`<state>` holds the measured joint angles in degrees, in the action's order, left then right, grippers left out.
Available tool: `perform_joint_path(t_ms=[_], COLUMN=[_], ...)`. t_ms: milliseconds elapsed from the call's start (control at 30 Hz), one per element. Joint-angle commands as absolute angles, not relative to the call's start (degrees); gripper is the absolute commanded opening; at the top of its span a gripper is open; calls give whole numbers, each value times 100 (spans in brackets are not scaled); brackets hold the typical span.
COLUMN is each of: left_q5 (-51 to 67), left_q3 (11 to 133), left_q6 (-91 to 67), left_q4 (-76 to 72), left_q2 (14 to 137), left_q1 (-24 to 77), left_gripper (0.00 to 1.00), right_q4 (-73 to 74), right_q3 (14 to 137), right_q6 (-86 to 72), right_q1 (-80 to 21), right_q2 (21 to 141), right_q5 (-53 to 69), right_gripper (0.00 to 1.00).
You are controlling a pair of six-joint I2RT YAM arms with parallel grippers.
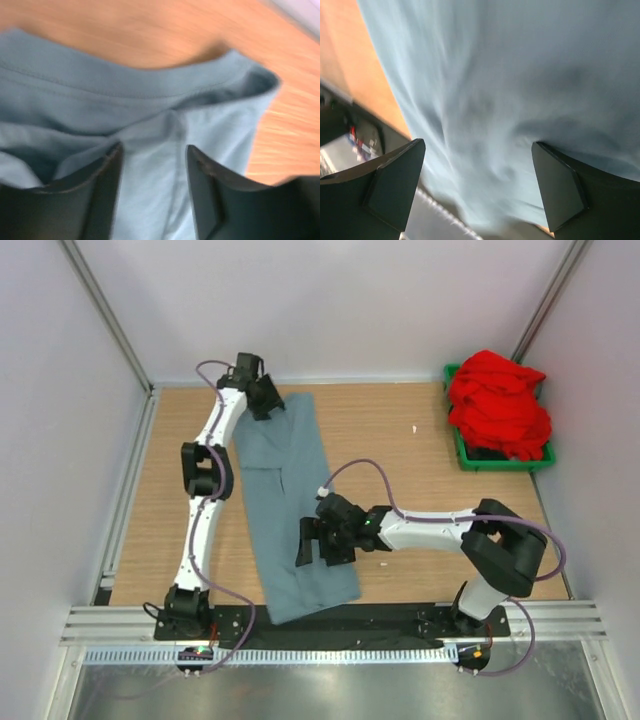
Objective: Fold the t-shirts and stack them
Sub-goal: Fold the tshirt
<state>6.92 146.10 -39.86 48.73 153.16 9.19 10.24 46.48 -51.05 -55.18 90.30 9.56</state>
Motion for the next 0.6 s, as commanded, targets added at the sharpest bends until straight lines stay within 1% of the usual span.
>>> perform_joint_path(t_ms=[0,67,100,133,167,300,333,367,400,433,467,500,533,567], left_q5=[1964,2083,2040,2030,1978,1460,1285,1161,1073,1003,828,844,870,774], left_q3=[16110,15157,14778,14365,14327,14651,14443,14249,13995,13357,12968,12546,11655,11176], left_q6=[-3612,-3630,-3595,-3534,-3350,-3077,-3050,-3041,-2963,-2884,-2805,-2656,-2576,-2532], left_q4=[5040,4450,4004,3929,3964,5263,5447,5606,5842,5932,6020,6012,6003,5959], left_q2=[15778,15165,14422,14144,13881,13001,12503,12254,11921,11622,10949,10603,10278,9526], left_q1=[1327,1415,1424,1424,1424,1275,1222,1126,1082,1064,1072,1072,1072,1107], left_gripper=[59,66,81,99,100,100,100,100,100,100,100,100,100,100], right_q4=[1413,2061,2283,2485,2827,3523,3638,3760,3779,3771,3675,3604,3508,3420], right_q3=[5568,5940,6237,6345,6450,7126,7206,7285,7399,7426,7444,7505,7558,7654], right_q6=[-5424,-5213,-5142,-4968,-4905,-4431,-4360,-4203,-4114,-4026,-3851,-3710,-3587,-3473], right_q1=[-6045,-6152,-6178,-6179,-6179,-6118,-6030,-5794,-5635,-5468,-5058,-4854,-4608,-4405], right_q2=[9360,9369,9334,9273,9194,8843,8833,8833,8842,8859,8885,8912,9077,9192], right_q5=[1125,794,643,511,197,-763,-869,-914,-844,-809,-765,-599,-502,-457], right_gripper=[95,95,95,95,96,100,100,100,100,100,100,100,100,100])
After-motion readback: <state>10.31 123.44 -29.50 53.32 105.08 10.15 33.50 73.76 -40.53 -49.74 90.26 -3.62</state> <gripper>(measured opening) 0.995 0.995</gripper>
